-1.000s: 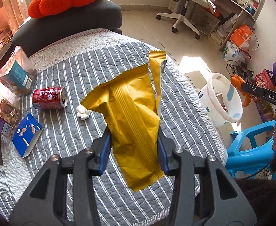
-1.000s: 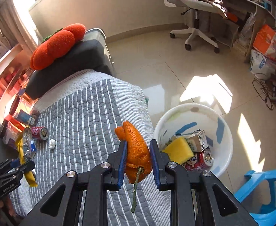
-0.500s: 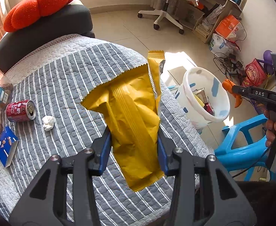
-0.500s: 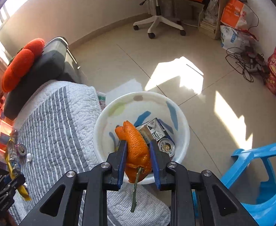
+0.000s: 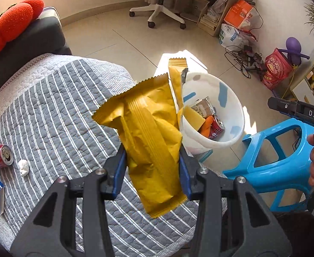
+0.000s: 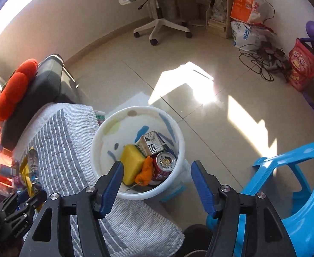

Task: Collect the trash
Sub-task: 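Carry orange peel and yellow wrapper into the bucket and open both grippers, then move the left gripper to the bed and grasp the blue almond box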

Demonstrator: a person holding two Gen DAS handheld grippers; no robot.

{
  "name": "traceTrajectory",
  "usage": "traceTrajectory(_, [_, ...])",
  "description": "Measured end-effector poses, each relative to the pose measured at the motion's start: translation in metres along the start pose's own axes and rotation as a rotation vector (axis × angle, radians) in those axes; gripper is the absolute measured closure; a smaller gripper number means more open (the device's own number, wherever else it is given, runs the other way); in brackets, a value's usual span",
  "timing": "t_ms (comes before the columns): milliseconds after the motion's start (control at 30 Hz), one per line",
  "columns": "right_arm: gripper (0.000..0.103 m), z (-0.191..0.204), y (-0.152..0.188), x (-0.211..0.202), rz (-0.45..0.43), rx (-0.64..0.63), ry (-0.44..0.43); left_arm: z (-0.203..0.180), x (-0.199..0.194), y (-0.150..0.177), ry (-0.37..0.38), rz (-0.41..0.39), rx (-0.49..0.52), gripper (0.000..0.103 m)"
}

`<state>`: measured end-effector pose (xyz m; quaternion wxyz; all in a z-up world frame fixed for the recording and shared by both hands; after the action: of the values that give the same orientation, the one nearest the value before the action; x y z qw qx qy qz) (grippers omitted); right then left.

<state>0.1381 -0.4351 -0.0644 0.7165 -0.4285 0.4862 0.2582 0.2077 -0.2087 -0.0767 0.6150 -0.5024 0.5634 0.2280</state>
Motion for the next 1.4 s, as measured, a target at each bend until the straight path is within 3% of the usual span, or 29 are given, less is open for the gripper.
traceTrajectory(233, [0.031,-0.04,0.004,-0.014,-0.013,0.081,-0.017,-0.049,0.026,-0.03,0.026,0.013,0.087,0.057])
traceTrajectory(400, [0.031,-0.057,0.005,-0.018,-0.015,0.088,-0.013,-0.061,0.039,-0.05,0.059,0.001,0.095,0.055])
traceTrajectory(467, [0.03,-0.059,0.005,-0.018,-0.015,0.084,-0.011,-0.065,0.04,-0.056,0.067,-0.014,0.089,0.046])
traceTrajectory(533, [0.029,-0.06,0.005,-0.018,-0.016,0.08,-0.009,-0.062,0.039,-0.06,0.046,-0.029,0.075,0.015])
traceTrajectory(600, [0.023,-0.062,0.006,-0.019,-0.018,0.087,0.004,-0.059,0.033,-0.063,0.032,-0.062,0.045,0.008])
traceTrajectory(667, [0.018,-0.066,0.005,-0.019,-0.017,0.11,0.017,-0.053,0.03,-0.063,0.029,-0.06,0.019,0.006])
traceTrajectory(1000, [0.016,-0.04,0.007,-0.022,-0.022,0.074,-0.005,-0.02,0.006,-0.042,-0.024,-0.072,-0.019,0.001])
traceTrajectory(1400, [0.014,0.026,0.01,-0.017,-0.016,-0.025,-0.034,0.075,-0.037,0.015,-0.1,-0.054,-0.167,0.001])
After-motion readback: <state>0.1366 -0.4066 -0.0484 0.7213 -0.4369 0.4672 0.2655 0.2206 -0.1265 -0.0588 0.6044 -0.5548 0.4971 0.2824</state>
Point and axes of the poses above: each gripper's, at about its wrist camera, not at the fingertips, and x roughly the way its jaws point, z to its left, y to its underside, the point moved 7 cm from there along x, roughly the way its jaws point, and after that the axes turned 6 degrees about z, right-handed, at the moved point
